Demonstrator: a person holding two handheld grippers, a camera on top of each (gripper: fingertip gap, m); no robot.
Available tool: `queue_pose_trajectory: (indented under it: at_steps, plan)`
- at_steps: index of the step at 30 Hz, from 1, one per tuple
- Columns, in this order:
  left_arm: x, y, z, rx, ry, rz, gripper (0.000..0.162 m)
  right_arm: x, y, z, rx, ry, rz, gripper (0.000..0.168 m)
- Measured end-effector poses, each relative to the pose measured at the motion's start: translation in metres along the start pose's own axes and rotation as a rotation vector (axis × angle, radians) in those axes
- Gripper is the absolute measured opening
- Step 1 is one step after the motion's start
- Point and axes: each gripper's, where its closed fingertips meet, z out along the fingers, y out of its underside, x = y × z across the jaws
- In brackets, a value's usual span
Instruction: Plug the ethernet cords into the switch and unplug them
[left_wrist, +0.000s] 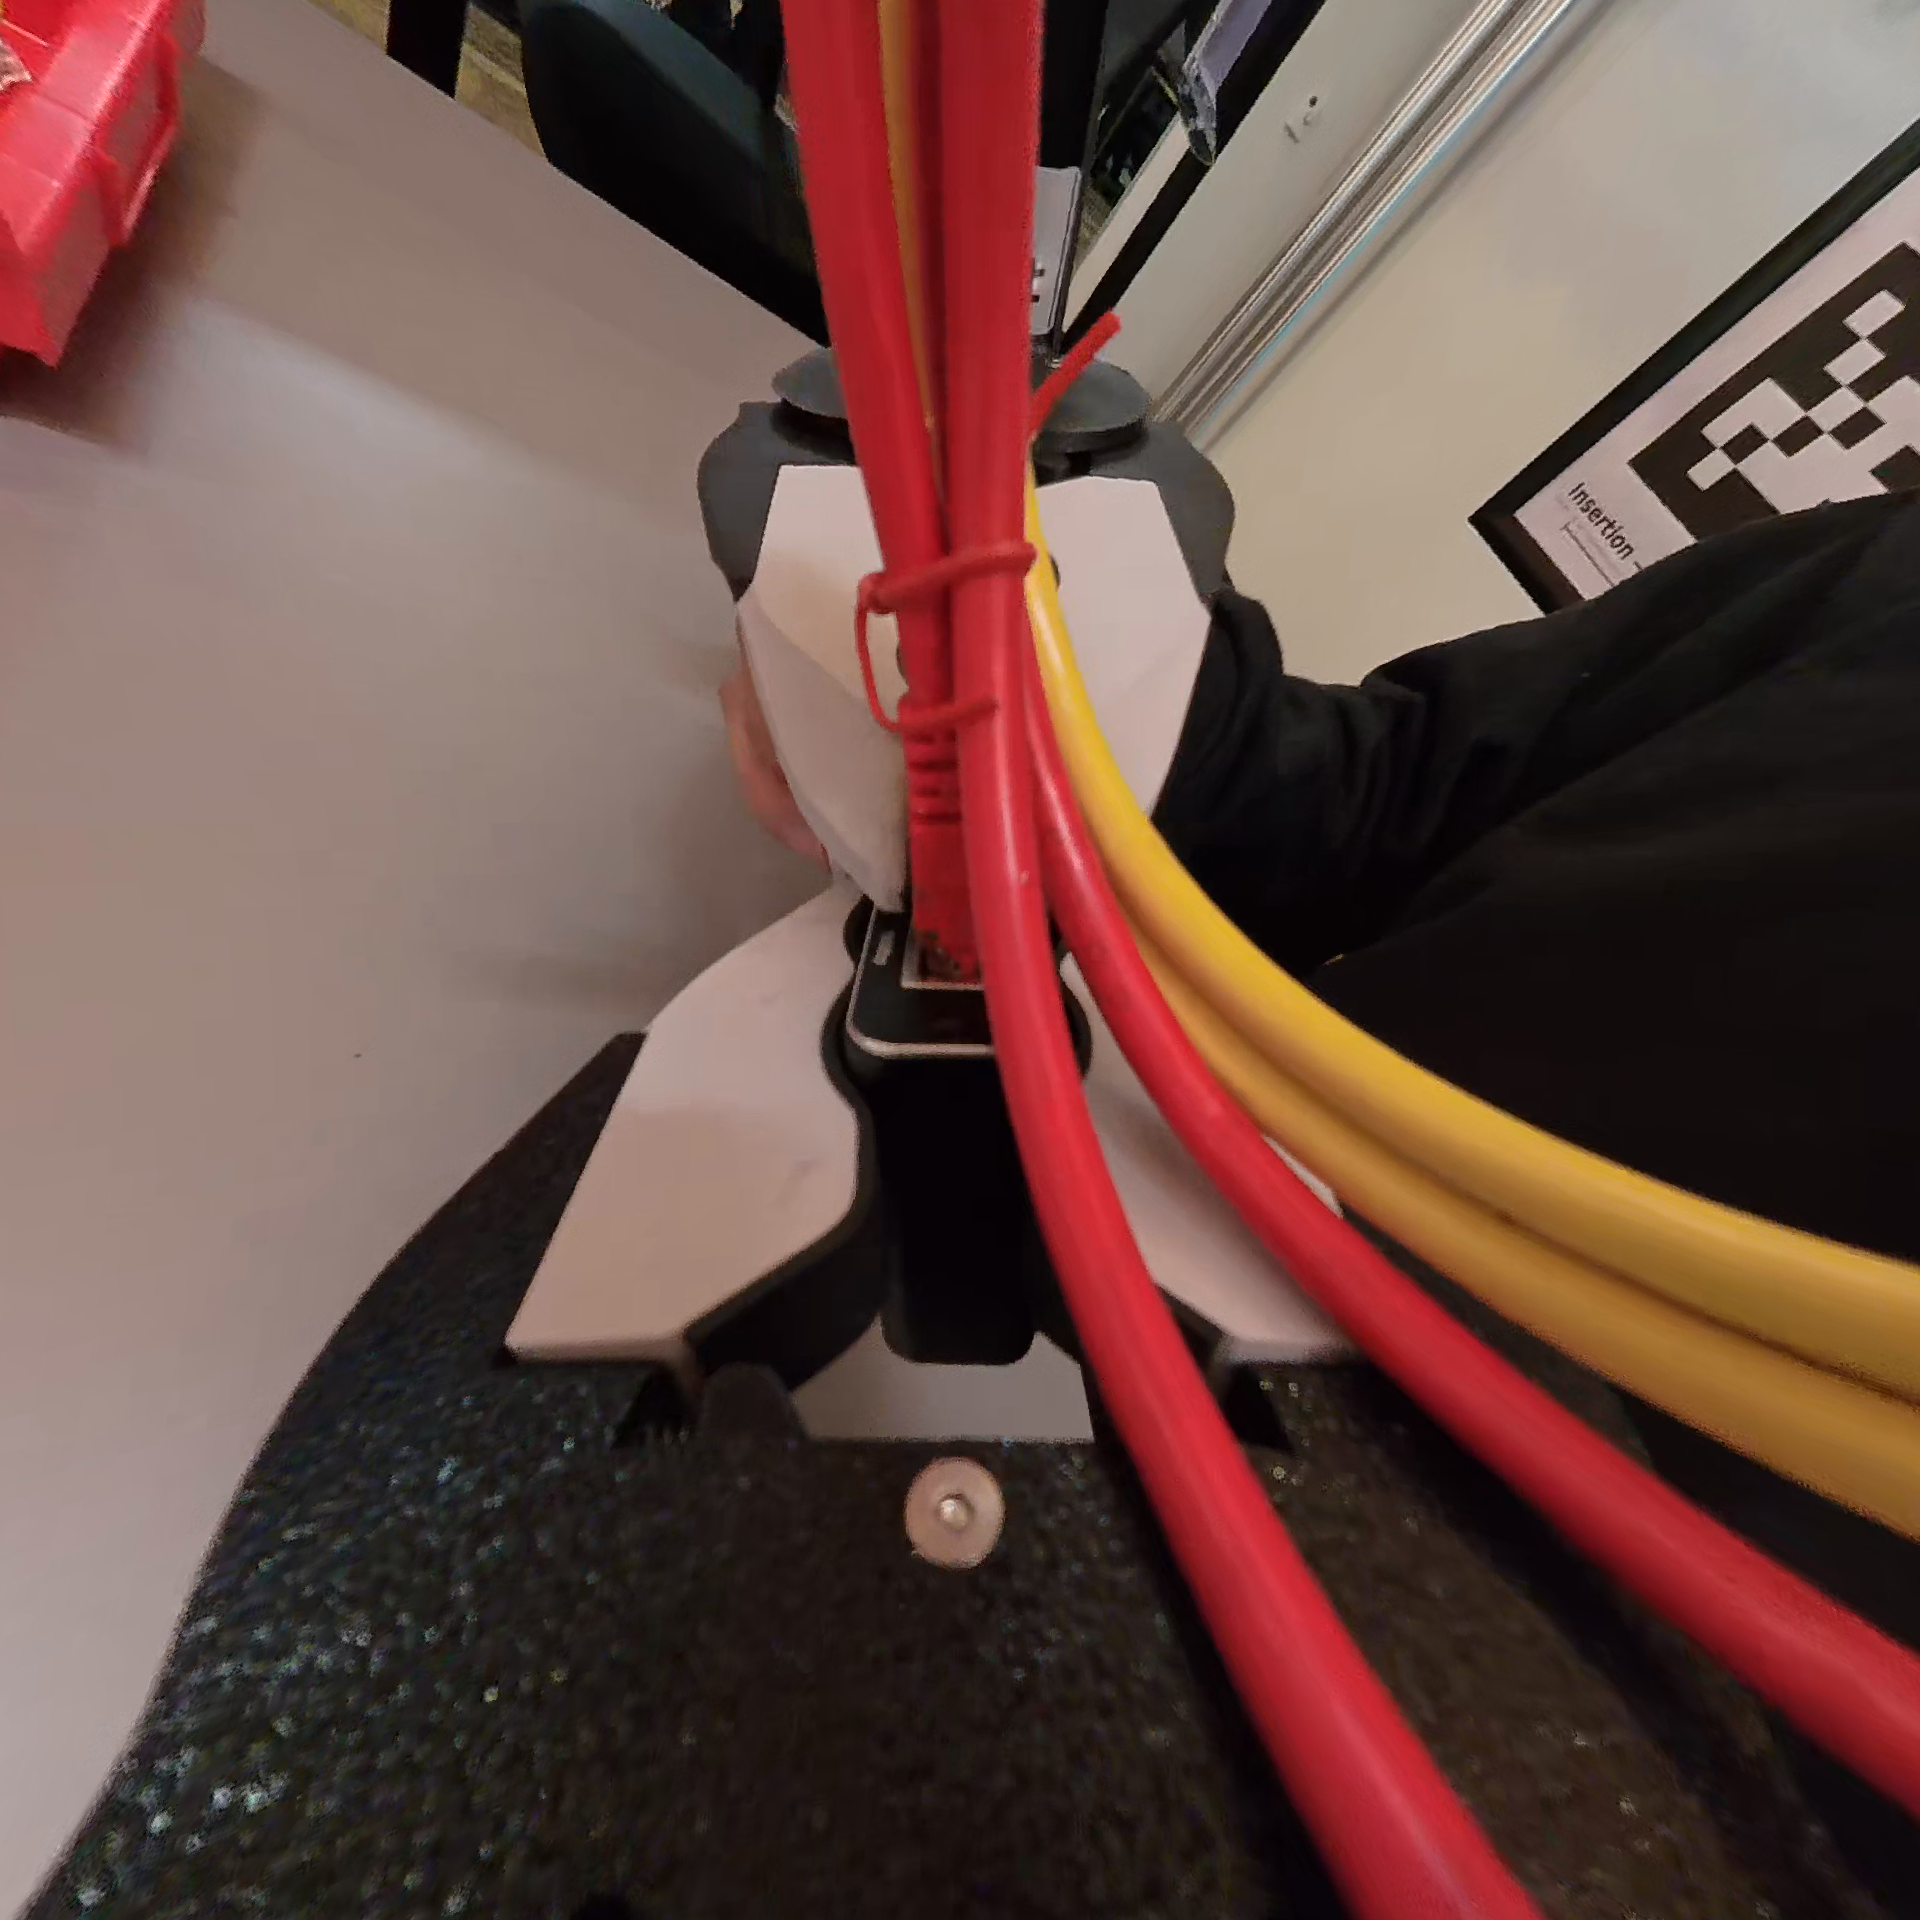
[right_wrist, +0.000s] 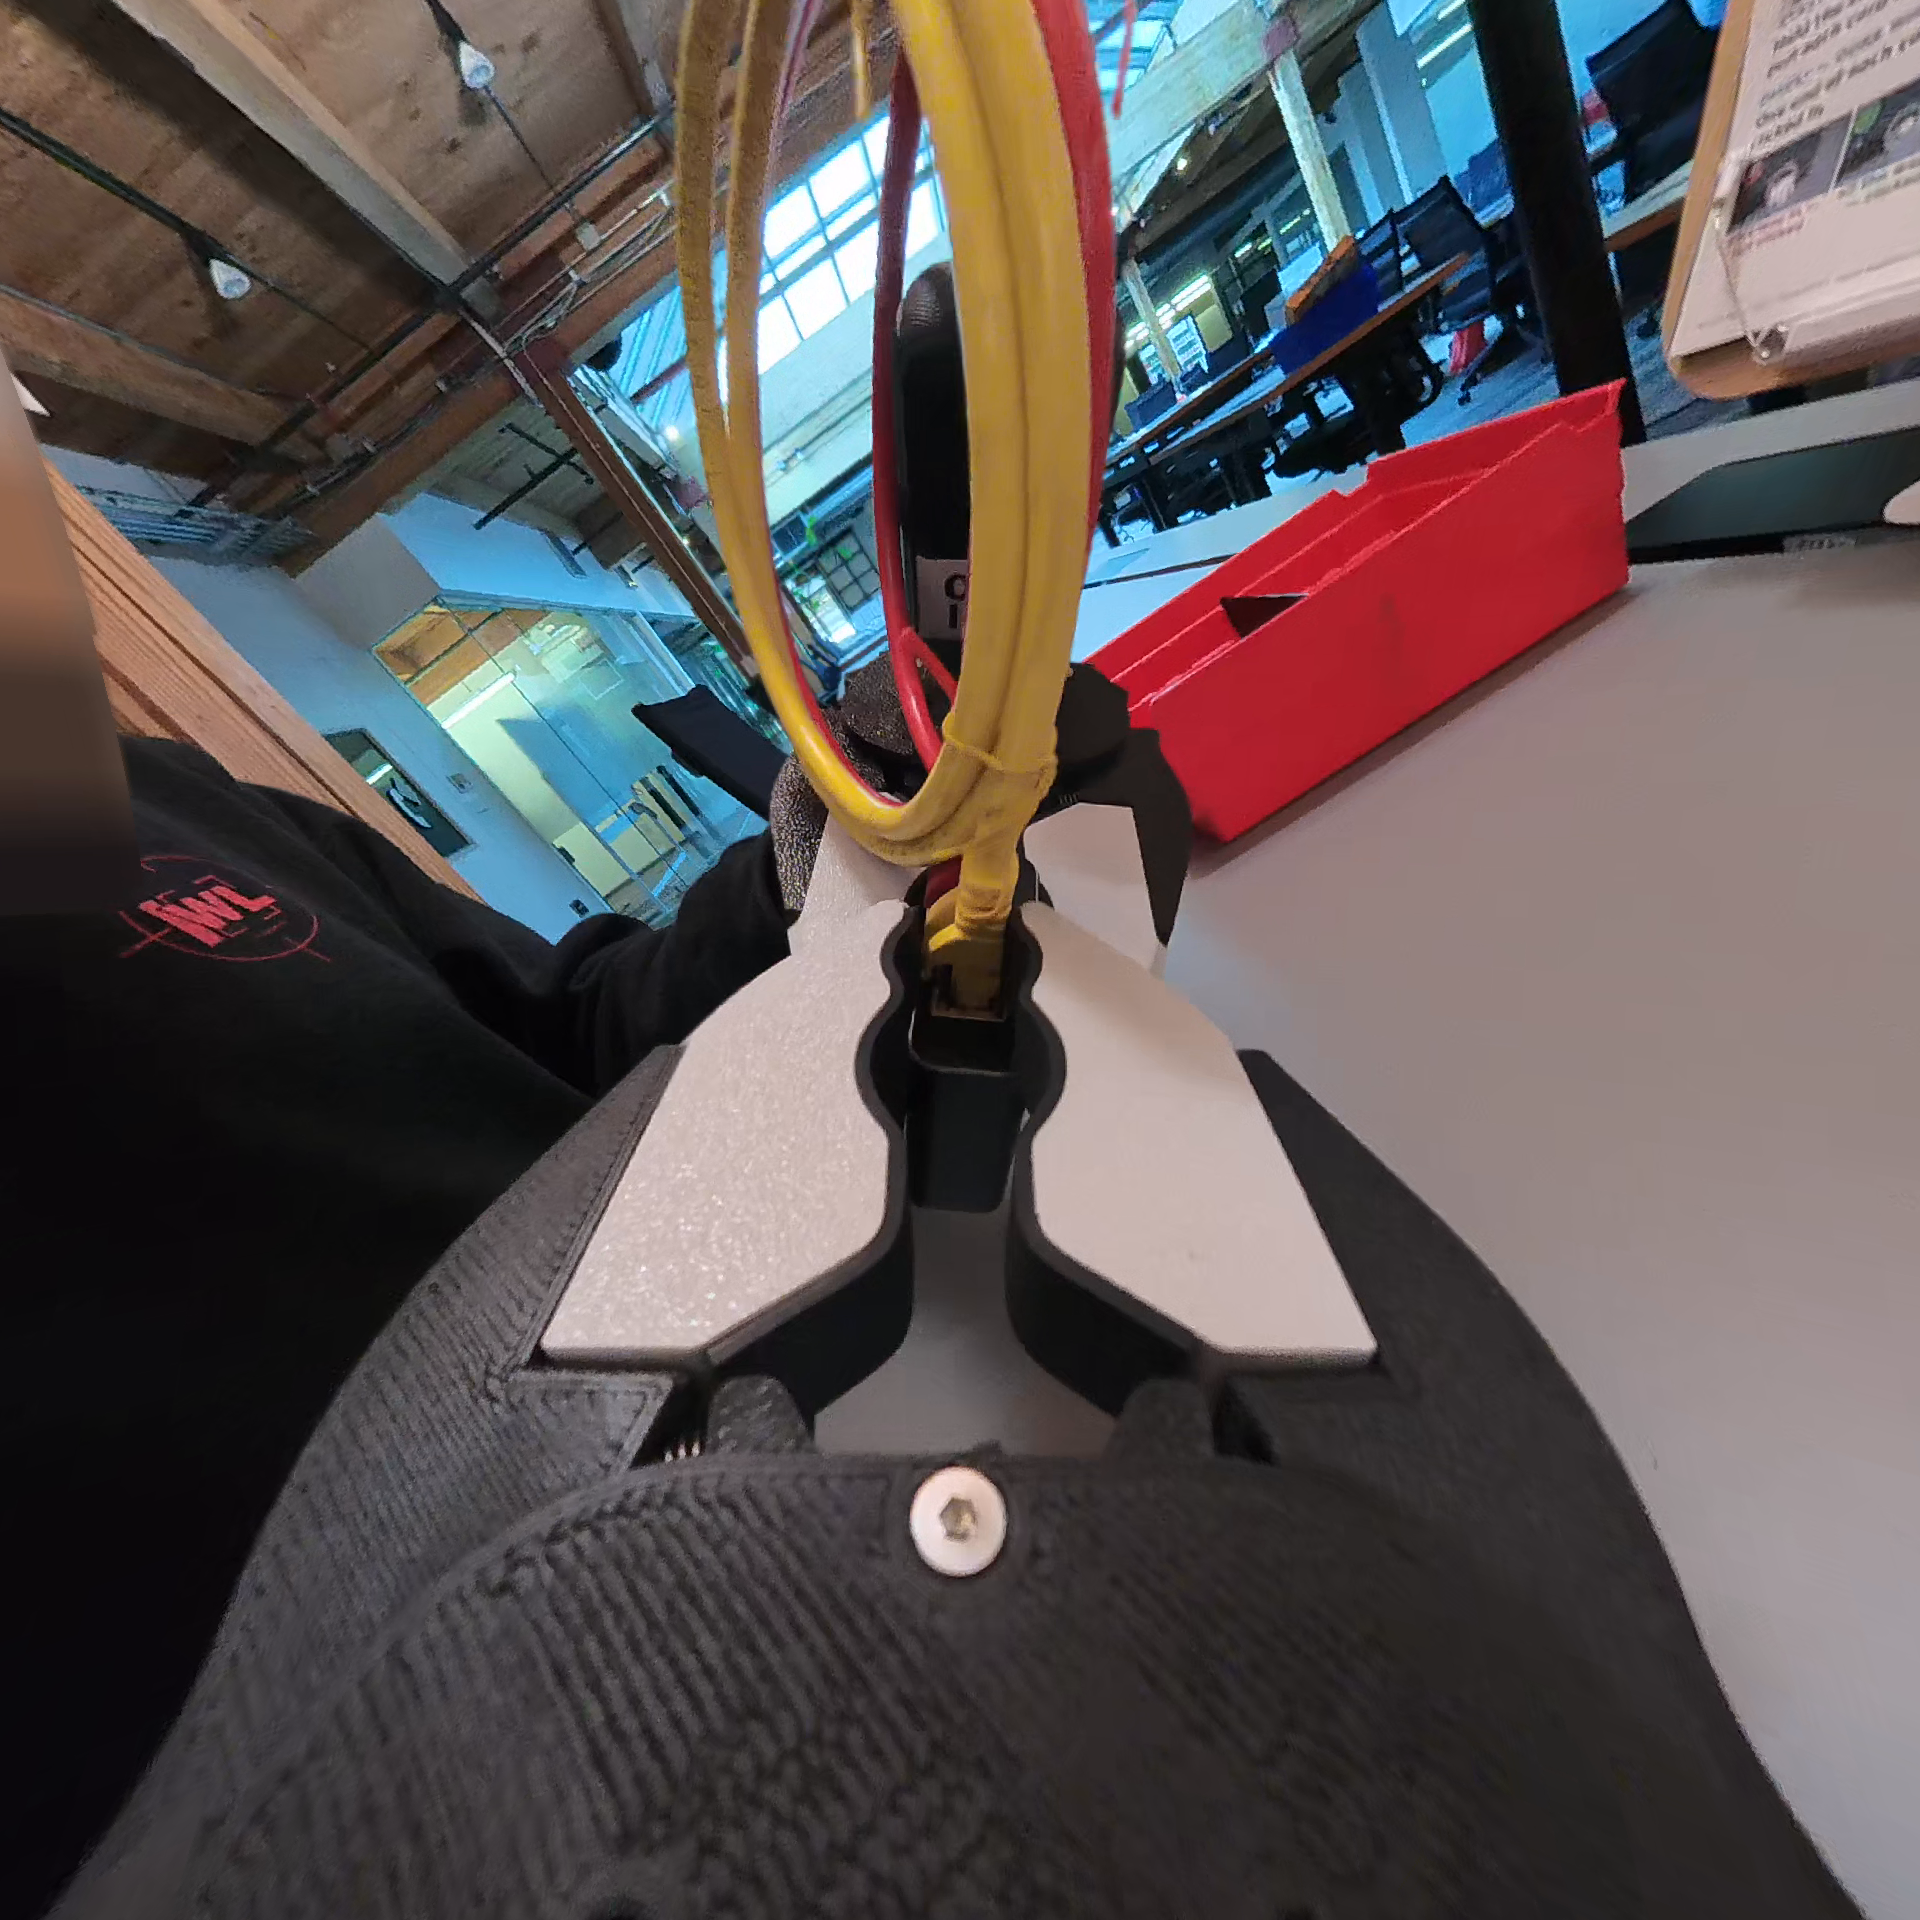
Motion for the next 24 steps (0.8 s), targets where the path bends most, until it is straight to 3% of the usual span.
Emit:
queue_pose_trajectory:
  at_steps: [14, 24]
  plan:
    - [0.015, -0.009, -0.018, 0.018, -0.039, 0.085, 0.029, -0.018, -0.019, -0.004, 0.069, -0.073, -0.053, 0.016]
    - [0.048, -0.017, -0.026, 0.118, 0.253, 0.062, 0.029, -0.045, -0.024, 0.003, 0.07, -0.207, -0.136, 0.023]
